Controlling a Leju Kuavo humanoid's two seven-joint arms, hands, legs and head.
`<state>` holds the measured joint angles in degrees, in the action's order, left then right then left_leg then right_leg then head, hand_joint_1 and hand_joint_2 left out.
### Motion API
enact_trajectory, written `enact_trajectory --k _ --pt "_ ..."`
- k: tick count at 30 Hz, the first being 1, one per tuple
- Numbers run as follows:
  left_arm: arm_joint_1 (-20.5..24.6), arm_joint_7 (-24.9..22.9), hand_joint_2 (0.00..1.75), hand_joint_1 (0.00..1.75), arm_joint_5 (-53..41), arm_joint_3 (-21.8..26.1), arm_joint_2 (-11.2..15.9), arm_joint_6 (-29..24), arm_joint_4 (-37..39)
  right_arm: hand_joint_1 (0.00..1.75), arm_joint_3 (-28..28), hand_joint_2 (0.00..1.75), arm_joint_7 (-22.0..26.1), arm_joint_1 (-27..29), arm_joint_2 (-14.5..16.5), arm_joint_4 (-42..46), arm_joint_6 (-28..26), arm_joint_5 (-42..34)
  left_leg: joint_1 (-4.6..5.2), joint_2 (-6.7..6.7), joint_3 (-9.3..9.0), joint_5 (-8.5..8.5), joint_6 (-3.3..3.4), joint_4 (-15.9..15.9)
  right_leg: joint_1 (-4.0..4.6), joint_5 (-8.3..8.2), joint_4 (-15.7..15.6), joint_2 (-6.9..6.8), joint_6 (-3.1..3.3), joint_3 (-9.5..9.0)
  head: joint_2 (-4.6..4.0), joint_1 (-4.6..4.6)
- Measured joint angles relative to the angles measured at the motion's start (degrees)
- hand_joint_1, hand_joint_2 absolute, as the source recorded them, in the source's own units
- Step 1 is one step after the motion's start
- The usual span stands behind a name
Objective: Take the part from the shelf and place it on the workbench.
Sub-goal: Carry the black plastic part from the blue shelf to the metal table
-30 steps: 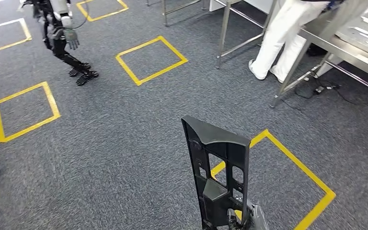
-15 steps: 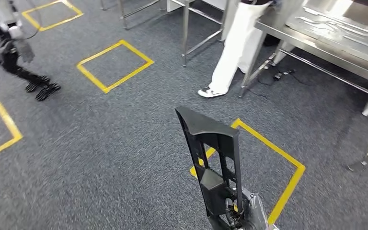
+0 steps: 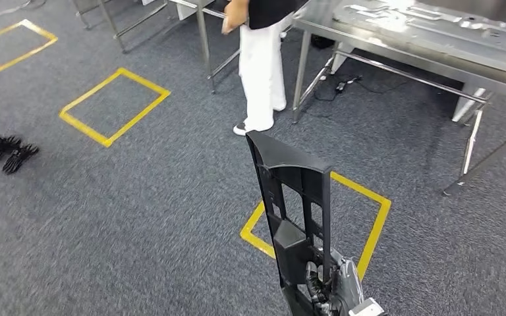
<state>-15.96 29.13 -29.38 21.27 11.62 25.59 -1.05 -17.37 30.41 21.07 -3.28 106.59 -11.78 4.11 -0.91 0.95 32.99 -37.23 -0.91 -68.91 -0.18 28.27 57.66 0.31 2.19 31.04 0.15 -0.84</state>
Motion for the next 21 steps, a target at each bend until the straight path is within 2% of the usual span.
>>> enact_trajectory --k 1,2,3,4,5,6,8,9,10,11,12,13,14,15,16,17,18,19,21 --pt "-0.18 -0.11 0.0 0.0 0.02 -0.03 0.08 0.15 0.1 1.75 -0.39 1.75 -0.09 -0.17 -0.1 -0.02 -0.09 -0.02 0.0 -0.43 1.75 -0.95 -0.11 -3.29 0.0 -0.02 0.06 0.8 0.03 0.01 0.01 0.01" --pt "-0.29 -0.18 0.0 0.0 0.03 -0.04 0.15 0.28 0.19 1.75 -0.74 1.75 -0.15 -0.24 -0.23 -0.05 -0.25 -0.05 -0.01 -0.58 2.74 -0.72 -0.18 -4.78 0.0 -0.01 0.13 1.6 0.03 -0.02 0.01 0.01" --pt "-0.35 -0.18 0.0 0.0 0.05 -0.05 0.2 0.37 0.25 1.75 -1.06 1.75 -0.2 -0.28 -0.36 -0.08 -0.41 -0.08 -0.03 -0.7 2.64 0.74 -0.19 -3.88 -0.01 0.03 0.25 2.42 -0.02 -0.06 0.0 0.01" --pt "-0.41 -0.18 0.0 0.0 0.08 -0.05 0.28 0.43 0.27 1.75 -1.35 1.75 -0.24 -0.34 -0.46 -0.1 -0.55 -0.1 -0.09 -1.07 1.56 3.0 -0.14 -0.92 -0.03 0.1 0.42 3.24 -0.11 -0.11 0.0 0.01" --pt "-0.48 -0.17 0.0 0.0 0.1 -0.05 0.34 0.44 0.28 1.75 -1.59 1.75 -0.25 -0.43 -0.55 -0.11 -0.63 -0.12 -0.2 -2.33 -0.06 5.25 -0.03 3.2 -0.09 0.21 0.66 4.03 -0.27 -0.06 -0.01 0.01" --pt "-0.55 -0.18 0.0 0.0 0.11 -0.05 0.4 0.45 0.34 1.75 -1.79 1.75 -0.25 -0.55 -0.61 -0.11 -0.66 -0.13 -0.3 -3.92 -1.54 6.75 0.09 6.93 -0.06 0.36 1.0 4.81 -0.51 0.1 -0.01 0.0" --pt "-0.65 -0.19 0.0 0.0 0.13 -0.05 0.52 0.47 0.54 1.75 -2.06 1.75 -0.25 -0.73 -0.72 -0.11 -0.67 -0.15 -0.32 -6.05 -3.01 7.61 0.4 10.7 -0.13 0.44 1.42 6.27 -1.16 0.64 0.0 0.0" --pt "-0.65 -0.2 0.0 0.0 0.13 -0.05 0.61 0.48 0.63 1.75 -2.15 1.75 -0.25 -0.78 -0.8 -0.13 -0.7 -0.16 -0.18 -5.84 -3.11 7.49 0.59 10.87 -0.19 0.33 1.45 7.0 -1.56 0.87 0.01 0.0" --pt "-0.65 -0.21 0.0 0.0 0.13 -0.06 0.69 0.49 0.68 1.75 -2.22 1.75 -0.27 -0.79 -0.91 -0.13 -0.78 -0.2 -0.22 -5.06 -3.18 7.65 0.94 11.01 -0.27 0.15 1.38 7.68 -1.96 1.05 0.01 0.01" --pt "-0.62 -0.22 0.0 0.0 0.14 -0.07 0.77 0.5 0.68 1.75 -2.29 1.75 -0.3 -0.75 -1.05 -0.14 -0.87 -0.27 -0.27 -4.24 -3.33 7.83 1.31 11.25 -0.28 0.26 1.62 7.41 -2.29 1.23 0.01 -0.01" --pt "-0.63 -0.22 0.0 0.0 0.18 -0.07 0.81 0.51 0.68 1.75 -2.39 1.75 -0.35 -0.78 -1.21 -0.15 -0.98 -0.36 -0.37 -3.38 -3.46 8.02 1.72 11.52 -0.2 0.93 2.56 6.19 -2.56 1.7 0.01 -0.01" --pt "-0.68 -0.22 0.0 0.0 0.26 -0.06 0.8 0.56 0.7 1.75 -2.52 1.75 -0.44 -0.88 -1.37 -0.17 -1.09 -0.46 -0.47 -2.48 -3.53 8.18 2.07 11.77 -0.1 2.29 4.6 4.37 -2.8 2.65 0.0 -0.02" --pt "-0.76 -0.26 0.0 0.0 0.34 -0.05 0.78 0.61 0.73 1.75 -2.65 1.75 -0.56 -0.98 -1.51 -0.2 -1.17 -0.55 -0.38 -1.55 -3.56 8.2 2.27 11.84 -0.11 4.18 7.7 2.26 -2.99 4.1 0.0 -0.03" --pt "-0.87 -0.29 0.0 0.0 0.42 -0.05 0.74 0.69 0.76 1.75 -2.78 1.75 -0.71 -1.11 -1.63 -0.25 -1.32 -0.64 -0.31 -0.68 -3.49 8.16 2.4 11.84 -0.16 6.18 11.47 0.89 -3.19 5.91 0.0 -0.03" --pt "-0.96 -0.34 0.0 0.0 0.5 -0.05 0.72 0.79 0.78 1.75 -2.91 1.75 -0.86 -1.18 -1.77 -0.33 -1.51 -0.75 -0.25 0.23 -3.41 8.09 2.43 11.83 -0.29 7.62 14.94 0.26 -3.37 7.57 0.0 -0.03" --pt "-0.98 -0.39 0.0 0.0 0.56 -0.05 0.72 0.89 0.79 1.75 -3.03 1.75 -0.98 -1.18 -1.89 -0.41 -1.69 -0.85 -0.21 1.11 -3.37 8.0 2.43 11.81 -0.43 8.05 16.96 0.02 -3.5 8.52 0.0 -0.02" --pt "-0.95 -0.42 0.0 0.0 0.61 -0.05 0.72 0.99 0.79 1.75 -3.15 1.75 -1.06 -1.17 -2.02 -0.48 -1.85 -0.94 -0.21 1.95 -3.4 7.89 2.38 11.8 -0.52 7.4 16.94 -0.13 -3.56 8.41 0.0 -0.03" --pt "-0.88 -0.45 0.0 0.0 0.66 -0.05 0.72 1.08 0.79 1.75 -3.27 1.75 -1.11 -1.18 -2.13 -0.52 -1.92 -1.0 -0.2 2.72 -3.54 7.74 2.28 11.8 -0.58 5.78 14.55 -0.44 -3.53 7.04 0.0 -0.03" --pt "-0.76 -0.5 0.0 0.0 0.74 -0.05 0.7 1.2 0.79 1.75 -3.47 1.75 -1.15 -1.24 -2.33 -0.54 -1.95 -1.03 -0.1 4.09 -4.1 7.4 1.91 11.79 -0.38 2.28 6.4 -2.4 -3.06 2.43 0.0 -0.02"
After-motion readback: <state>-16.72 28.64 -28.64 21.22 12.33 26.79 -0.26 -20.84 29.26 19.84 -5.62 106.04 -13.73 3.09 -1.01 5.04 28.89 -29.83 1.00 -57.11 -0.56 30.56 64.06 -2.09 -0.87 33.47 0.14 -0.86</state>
